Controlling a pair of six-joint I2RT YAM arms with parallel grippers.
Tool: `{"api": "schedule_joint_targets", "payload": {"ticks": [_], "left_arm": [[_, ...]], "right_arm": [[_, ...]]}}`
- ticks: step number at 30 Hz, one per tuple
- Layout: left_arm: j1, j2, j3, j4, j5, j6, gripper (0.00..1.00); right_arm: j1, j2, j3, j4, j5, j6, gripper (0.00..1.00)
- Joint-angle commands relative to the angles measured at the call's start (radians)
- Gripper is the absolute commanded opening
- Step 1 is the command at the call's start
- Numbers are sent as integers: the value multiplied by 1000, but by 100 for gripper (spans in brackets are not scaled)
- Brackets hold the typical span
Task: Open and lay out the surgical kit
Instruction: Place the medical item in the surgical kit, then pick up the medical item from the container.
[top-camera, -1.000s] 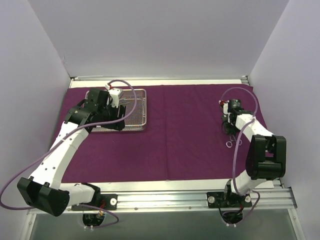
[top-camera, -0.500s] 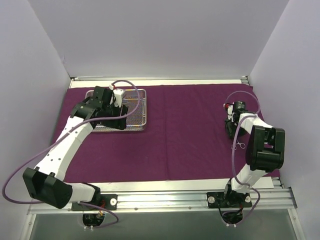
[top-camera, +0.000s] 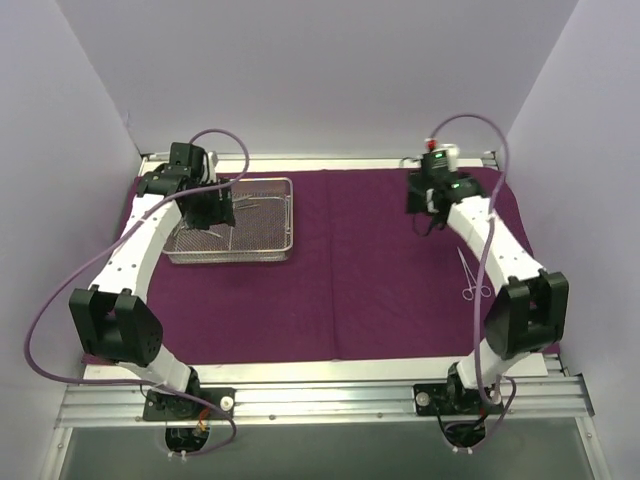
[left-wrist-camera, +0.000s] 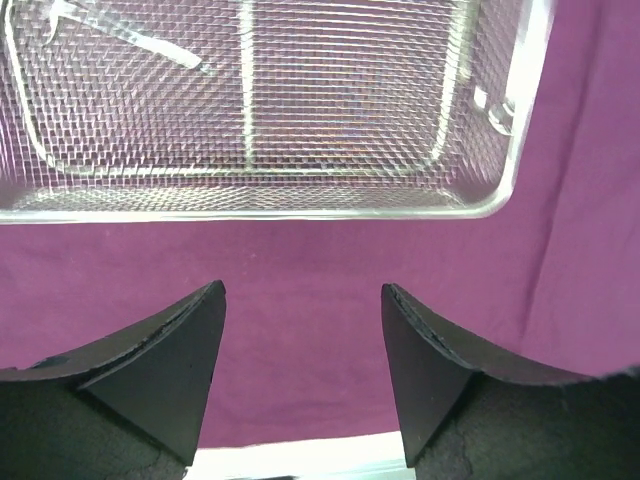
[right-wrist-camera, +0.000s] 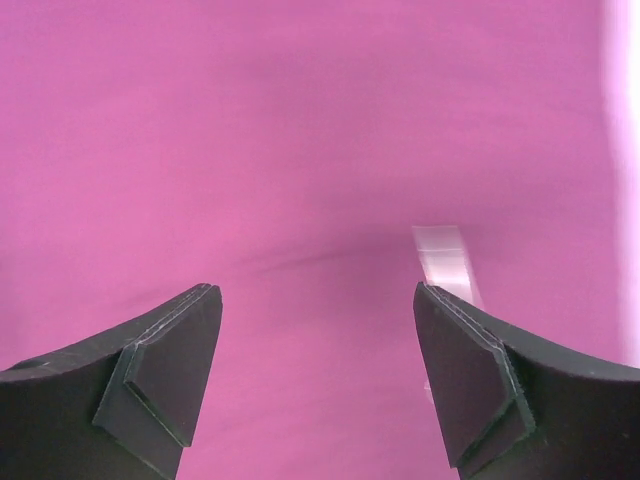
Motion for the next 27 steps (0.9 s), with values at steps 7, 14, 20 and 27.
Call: {"api": "schedule_joint_targets", "payload": {"ticks": [7, 14, 20, 27], "left_arm": [[86, 298, 340, -128, -161, -379, 58], [118, 614, 686, -278, -327, -458, 62], [130, 816, 869, -401, -395, -646, 66], [138, 863, 813, -368, -442, -755, 66]], "right_arm": [[401, -124, -28, 8, -190, 89, 80], [397, -180, -83, 78, -211, 10, 79], [351, -206, -136, 109, -216, 14, 79], [236, -192, -142, 132, -270, 48, 79]]}}
